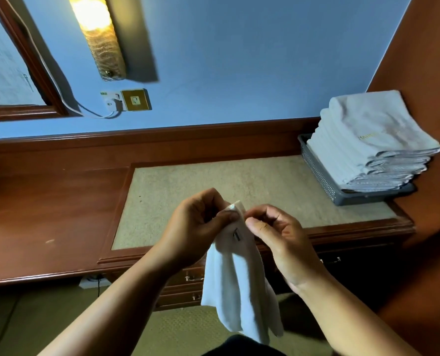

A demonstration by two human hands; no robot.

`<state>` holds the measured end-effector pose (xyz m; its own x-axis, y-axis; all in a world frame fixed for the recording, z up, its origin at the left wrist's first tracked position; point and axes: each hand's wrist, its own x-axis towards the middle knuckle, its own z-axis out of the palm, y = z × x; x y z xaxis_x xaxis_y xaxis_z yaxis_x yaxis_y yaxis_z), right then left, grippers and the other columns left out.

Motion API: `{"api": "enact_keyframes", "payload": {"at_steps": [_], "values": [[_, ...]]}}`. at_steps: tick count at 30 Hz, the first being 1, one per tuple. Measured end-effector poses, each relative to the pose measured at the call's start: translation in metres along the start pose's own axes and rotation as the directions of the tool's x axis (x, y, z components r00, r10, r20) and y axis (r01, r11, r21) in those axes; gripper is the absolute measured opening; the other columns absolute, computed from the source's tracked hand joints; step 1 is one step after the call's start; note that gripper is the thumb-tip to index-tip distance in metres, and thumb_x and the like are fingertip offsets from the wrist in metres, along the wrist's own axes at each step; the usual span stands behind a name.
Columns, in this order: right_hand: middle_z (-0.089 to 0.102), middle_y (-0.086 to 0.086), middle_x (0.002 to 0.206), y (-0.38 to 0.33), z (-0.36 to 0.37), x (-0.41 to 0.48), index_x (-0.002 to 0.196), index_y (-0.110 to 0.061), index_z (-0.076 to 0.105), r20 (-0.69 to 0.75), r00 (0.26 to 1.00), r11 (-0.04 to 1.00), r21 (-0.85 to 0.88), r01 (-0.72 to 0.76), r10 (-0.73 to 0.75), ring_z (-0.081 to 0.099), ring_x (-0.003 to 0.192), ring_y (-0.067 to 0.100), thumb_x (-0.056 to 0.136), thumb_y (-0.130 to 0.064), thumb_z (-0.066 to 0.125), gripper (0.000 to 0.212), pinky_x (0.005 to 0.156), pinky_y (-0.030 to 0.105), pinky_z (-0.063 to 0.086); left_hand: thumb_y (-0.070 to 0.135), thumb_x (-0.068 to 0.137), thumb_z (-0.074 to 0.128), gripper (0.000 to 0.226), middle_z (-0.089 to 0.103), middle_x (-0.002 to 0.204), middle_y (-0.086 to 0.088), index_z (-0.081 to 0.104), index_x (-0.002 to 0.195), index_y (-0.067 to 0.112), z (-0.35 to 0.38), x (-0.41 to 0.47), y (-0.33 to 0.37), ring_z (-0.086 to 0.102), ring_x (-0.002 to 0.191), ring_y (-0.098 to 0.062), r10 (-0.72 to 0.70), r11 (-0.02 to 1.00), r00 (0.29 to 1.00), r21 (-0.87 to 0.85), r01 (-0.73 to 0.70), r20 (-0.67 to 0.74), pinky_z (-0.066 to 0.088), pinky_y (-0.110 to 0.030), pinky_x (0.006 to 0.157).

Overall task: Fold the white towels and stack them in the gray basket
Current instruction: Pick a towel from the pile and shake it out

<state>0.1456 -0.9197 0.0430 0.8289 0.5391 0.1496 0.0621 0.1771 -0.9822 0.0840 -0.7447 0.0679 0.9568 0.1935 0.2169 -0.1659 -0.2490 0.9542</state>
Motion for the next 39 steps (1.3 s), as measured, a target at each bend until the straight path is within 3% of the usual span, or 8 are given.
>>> {"api": "enact_keyframes", "payload": {"at_steps": [5, 12, 17, 23, 27, 31, 36, 39], "values": [[0.071, 0.003, 0.090, 0.014, -0.007, 0.001, 0.096, -0.019, 0.069, 0.107, 0.994, 0.964, -0.264, 0.042, -0.014, 0.069, 0.088, 0.021, 0.096, -0.031, 0.065, 0.012, 0.075, 0.037, 0.056, 0.011, 0.090, 0.072, 0.017, 0.073, 0.085, -0.013, 0.060, 0.081, 0.003, 0.005, 0.012, 0.003, 0.069, 0.074, -0.027, -0.004, 0.999, 1.000, -0.053, 0.004, -0.008, 0.056, -0.041, 0.065], [0.055, -0.001, 0.082, 0.000, -0.009, 0.011, 0.091, -0.019, 0.057, 0.198, 0.978, 0.978, -0.183, 0.098, -0.061, 0.051, 0.080, 0.013, 0.103, -0.035, 0.043, 0.024, 0.073, 0.032, 0.043, 0.021, 0.090, 0.071, 0.022, 0.071, 0.088, -0.014, 0.063, 0.099, 0.003, -0.015, 0.016, 0.011, 0.065, 0.081, -0.024, -0.094, 0.990, 0.946, -0.071, 0.121, 0.309, 0.051, -0.043, 0.075], [0.054, 0.026, 0.090, -0.002, 0.003, 0.013, 0.097, -0.001, 0.053, 0.244, 0.968, 0.980, -0.170, 0.099, -0.055, 0.052, 0.083, 0.044, 0.103, -0.047, 0.043, 0.048, 0.074, 0.058, 0.044, 0.024, 0.082, 0.078, 0.014, 0.065, 0.074, -0.009, 0.067, 0.074, 0.021, -0.027, 0.022, 0.018, 0.060, 0.068, -0.020, -0.073, 0.987, 0.981, -0.126, 0.097, 0.182, 0.050, -0.030, 0.060], [0.071, -0.001, 0.104, 0.013, -0.002, 0.013, 0.107, -0.022, 0.070, 0.346, 0.925, 0.919, -0.394, -0.009, 0.157, 0.069, 0.098, 0.016, 0.080, -0.055, 0.074, 0.042, 0.083, 0.039, 0.059, 0.014, 0.078, 0.074, 0.015, 0.061, 0.068, -0.006, 0.063, 0.069, 0.018, -0.048, 0.029, 0.027, 0.056, 0.060, -0.012, -0.080, 0.973, 0.996, -0.219, 0.071, -0.031, 0.048, -0.020, 0.052], [0.068, 0.002, 0.085, 0.054, -0.047, 0.027, 0.084, -0.022, 0.070, 0.262, 0.933, 0.768, -0.640, -0.023, 0.246, 0.068, 0.080, 0.020, 0.074, -0.065, 0.073, 0.044, 0.076, 0.047, 0.056, 0.012, 0.085, 0.077, 0.011, 0.067, 0.077, -0.008, 0.067, 0.083, 0.014, -0.078, 0.033, 0.026, 0.062, 0.069, -0.018, -0.082, 0.985, 0.980, -0.166, 0.052, -0.181, 0.056, -0.027, 0.062], [0.063, -0.003, 0.073, 0.092, -0.095, 0.033, 0.077, -0.019, 0.064, 0.099, 0.917, 0.466, -0.879, -0.102, 0.387, 0.062, 0.068, 0.013, 0.080, -0.060, 0.071, 0.043, 0.064, 0.031, 0.047, 0.006, 0.094, 0.065, 0.010, 0.068, 0.082, -0.005, 0.069, 0.093, 0.014, -0.091, 0.028, 0.021, 0.063, 0.070, -0.016, -0.124, 0.982, 0.959, -0.172, 0.081, -0.257, 0.057, -0.026, 0.061], [0.061, -0.001, 0.097, 0.102, -0.103, 0.031, 0.093, -0.026, 0.070, -0.052, 0.967, 0.225, -0.968, -0.109, 0.248, 0.064, 0.094, 0.024, 0.096, -0.049, 0.056, 0.028, 0.083, 0.034, 0.047, -0.001, 0.100, 0.050, 0.028, 0.062, 0.084, -0.017, 0.076, 0.100, 0.012, -0.080, 0.012, 0.022, 0.060, 0.064, -0.018, -0.213, 0.951, 0.970, -0.251, 0.179, -0.117, 0.055, -0.026, 0.056], [0.050, -0.005, 0.118, 0.090, -0.076, 0.018, 0.121, -0.032, 0.060, -0.103, 0.976, 0.451, -0.874, -0.182, 0.193, 0.058, 0.106, 0.014, 0.085, -0.050, 0.071, 0.042, 0.092, 0.030, 0.048, -0.004, 0.102, 0.042, 0.045, 0.062, 0.089, -0.025, 0.081, 0.091, 0.015, -0.061, 0.007, 0.024, 0.062, 0.067, -0.025, -0.232, 0.935, 0.972, -0.284, 0.213, -0.035, 0.057, -0.029, 0.058]]}}
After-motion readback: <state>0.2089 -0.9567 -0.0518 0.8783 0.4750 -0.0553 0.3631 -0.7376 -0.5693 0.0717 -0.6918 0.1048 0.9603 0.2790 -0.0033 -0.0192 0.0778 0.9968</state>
